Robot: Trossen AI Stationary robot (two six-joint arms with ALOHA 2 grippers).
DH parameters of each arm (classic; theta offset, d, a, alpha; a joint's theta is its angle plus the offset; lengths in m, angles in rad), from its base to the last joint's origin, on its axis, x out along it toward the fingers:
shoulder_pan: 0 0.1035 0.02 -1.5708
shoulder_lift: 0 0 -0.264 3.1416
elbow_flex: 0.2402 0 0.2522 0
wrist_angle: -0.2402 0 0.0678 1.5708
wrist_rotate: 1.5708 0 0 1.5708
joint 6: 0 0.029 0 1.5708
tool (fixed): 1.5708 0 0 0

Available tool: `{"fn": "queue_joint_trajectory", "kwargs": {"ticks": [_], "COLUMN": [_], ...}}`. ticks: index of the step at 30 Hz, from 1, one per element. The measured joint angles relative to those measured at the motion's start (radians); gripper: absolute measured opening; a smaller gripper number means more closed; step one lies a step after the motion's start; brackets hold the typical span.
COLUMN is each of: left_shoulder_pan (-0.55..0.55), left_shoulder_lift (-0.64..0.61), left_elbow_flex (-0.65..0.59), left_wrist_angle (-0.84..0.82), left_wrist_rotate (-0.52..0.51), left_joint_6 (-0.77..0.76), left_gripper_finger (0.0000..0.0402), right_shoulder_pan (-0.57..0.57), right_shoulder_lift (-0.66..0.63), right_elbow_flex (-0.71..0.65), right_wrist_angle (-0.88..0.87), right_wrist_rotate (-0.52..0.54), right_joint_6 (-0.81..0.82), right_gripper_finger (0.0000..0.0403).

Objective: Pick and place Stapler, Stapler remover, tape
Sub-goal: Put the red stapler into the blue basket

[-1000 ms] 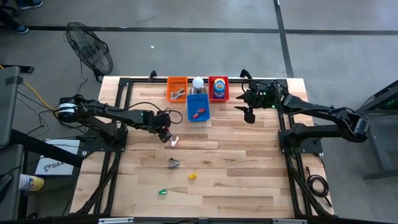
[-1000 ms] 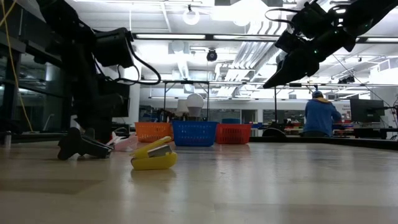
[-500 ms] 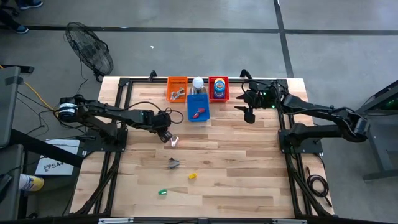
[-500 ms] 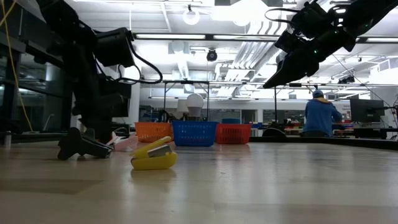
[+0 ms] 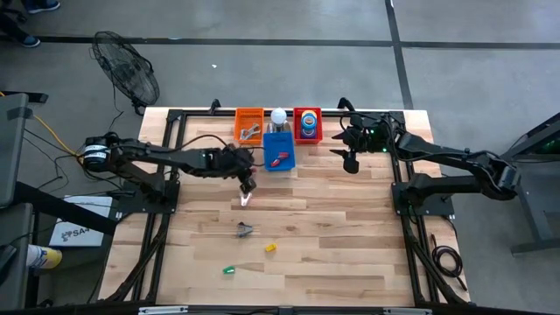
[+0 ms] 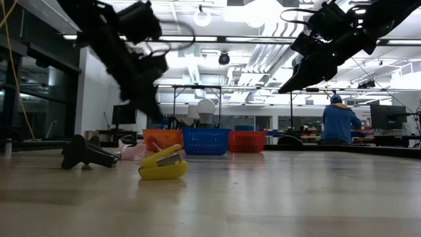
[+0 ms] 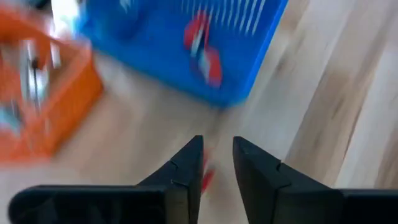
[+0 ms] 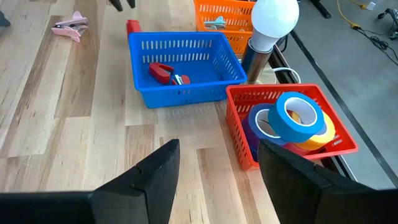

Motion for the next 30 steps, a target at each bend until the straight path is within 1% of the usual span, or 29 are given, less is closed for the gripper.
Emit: {"fn": "queue_joint_trajectory", "kwargs": {"ticks": [3, 6, 10, 14, 17, 21, 25, 27, 30], "left_shoulder_pan": [0.010, 0.036, 0.065, 0.094, 0.101, 0.097, 0.098, 0.098, 0.098], "left_shoulder_lift": [0.000, 0.000, 0.000, 0.000, 0.000, 0.000, 0.024, 0.049, 0.101], "left_elbow_flex": [0.018, 0.038, 0.047, 0.047, 0.047, 0.047, 0.041, 0.030, 0.030], "left_wrist_angle": [0.076, 0.082, 0.007, -0.072, -0.102, -0.118, -0.121, -0.125, -0.111], "left_wrist_rotate": [-0.020, -0.006, 0.046, 0.061, 0.057, 0.078, 0.084, 0.088, 0.089], "left_joint_6": [0.061, 0.087, 0.107, 0.110, 0.164, 0.260, 0.318, 0.318, 0.321], "left_gripper_finger": [0.0064, 0.0047, 0.0035, 0.0043, 0.0072, 0.0137, 0.0200, 0.0222, 0.0242], "right_shoulder_pan": [0.000, 0.000, 0.000, 0.000, 0.000, 0.000, 0.000, 0.000, 0.000], "right_shoulder_lift": [0.000, 0.000, 0.000, 0.000, 0.000, 0.000, 0.000, 0.000, 0.000], "right_elbow_flex": [0.000, 0.000, 0.000, 0.001, 0.001, 0.001, 0.001, 0.001, 0.001], "right_wrist_angle": [0.000, 0.000, -0.005, -0.012, -0.011, -0.011, -0.017, -0.022, -0.028], "right_wrist_rotate": [0.000, 0.000, -0.007, -0.008, -0.008, -0.008, -0.008, -0.010, -0.013], "right_joint_6": [0.000, 0.006, 0.011, 0.010, 0.000, -0.003, -0.004, -0.004, -0.010], "right_gripper_finger": [0.0208, 0.0208, 0.0208, 0.0208, 0.0208, 0.0208, 0.0208, 0.0208, 0.0208]}}
